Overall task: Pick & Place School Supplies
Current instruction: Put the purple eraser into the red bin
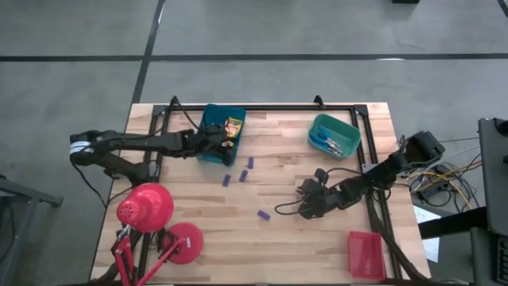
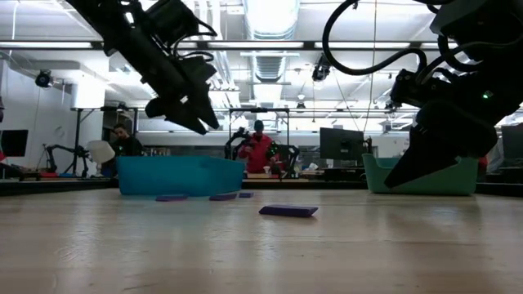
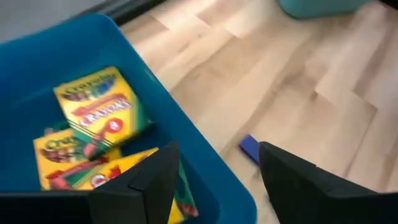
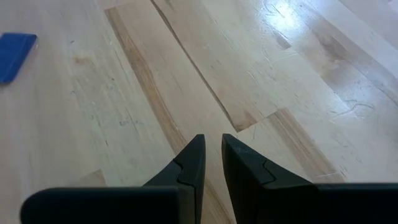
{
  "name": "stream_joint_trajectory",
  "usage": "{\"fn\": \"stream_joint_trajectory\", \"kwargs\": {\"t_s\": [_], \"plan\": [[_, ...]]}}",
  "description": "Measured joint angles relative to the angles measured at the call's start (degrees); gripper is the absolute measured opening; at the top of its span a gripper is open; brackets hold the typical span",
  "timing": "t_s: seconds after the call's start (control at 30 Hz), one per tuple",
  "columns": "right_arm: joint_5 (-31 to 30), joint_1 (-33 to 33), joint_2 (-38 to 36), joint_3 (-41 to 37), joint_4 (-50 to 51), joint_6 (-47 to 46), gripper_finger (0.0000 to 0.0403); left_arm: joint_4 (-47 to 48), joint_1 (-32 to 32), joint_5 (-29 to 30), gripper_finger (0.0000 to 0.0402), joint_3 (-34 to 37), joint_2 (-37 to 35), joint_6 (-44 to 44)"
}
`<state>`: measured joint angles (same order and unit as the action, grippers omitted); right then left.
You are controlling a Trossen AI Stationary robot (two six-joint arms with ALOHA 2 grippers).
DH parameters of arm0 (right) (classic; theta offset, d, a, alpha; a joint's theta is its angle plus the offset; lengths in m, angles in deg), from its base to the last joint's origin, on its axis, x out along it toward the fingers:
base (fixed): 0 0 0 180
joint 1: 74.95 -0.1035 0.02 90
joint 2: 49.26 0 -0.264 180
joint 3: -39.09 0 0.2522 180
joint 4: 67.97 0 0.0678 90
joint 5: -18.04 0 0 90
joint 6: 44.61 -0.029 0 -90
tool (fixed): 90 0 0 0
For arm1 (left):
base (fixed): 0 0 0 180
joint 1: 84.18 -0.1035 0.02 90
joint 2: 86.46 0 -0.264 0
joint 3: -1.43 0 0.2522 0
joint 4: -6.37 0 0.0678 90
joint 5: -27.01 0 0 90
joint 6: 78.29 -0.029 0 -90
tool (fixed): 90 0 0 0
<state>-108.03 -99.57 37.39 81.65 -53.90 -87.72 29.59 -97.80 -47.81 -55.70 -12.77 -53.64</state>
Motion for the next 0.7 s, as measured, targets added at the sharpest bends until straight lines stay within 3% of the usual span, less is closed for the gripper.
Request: {"fn": "stream_joint_trajectory", "kwargs": {"t_s": [0.1,0.23,0.3,0.43,0.7], "plan": [[0.0,0.0,0.0,0.0,-1.2,0.1,0.0052,-1.7,1.8,2.1,0.0223,1.3,0.0,-1.9],[0.0,0.0,0.0,0.0,-2.2,1.2,0.0052,-8.5,6.3,16.7,0.0223,3.9,0.0,-4.0],[0.0,0.0,0.0,0.0,-2.5,1.6,0.0052,-11.9,9.2,20.5,0.0223,5.0,0.0,-7.0],[-0.2,0.0,0.0,0.0,-2.6,2.8,0.0052,-16.6,14.9,18.2,0.0223,6.6,0.0,-14.6],[-0.1,0.0,0.0,0.3,-2.6,1.0,0.0052,-21.4,24.1,11.4,0.0223,6.6,0.0,-17.9]]}}
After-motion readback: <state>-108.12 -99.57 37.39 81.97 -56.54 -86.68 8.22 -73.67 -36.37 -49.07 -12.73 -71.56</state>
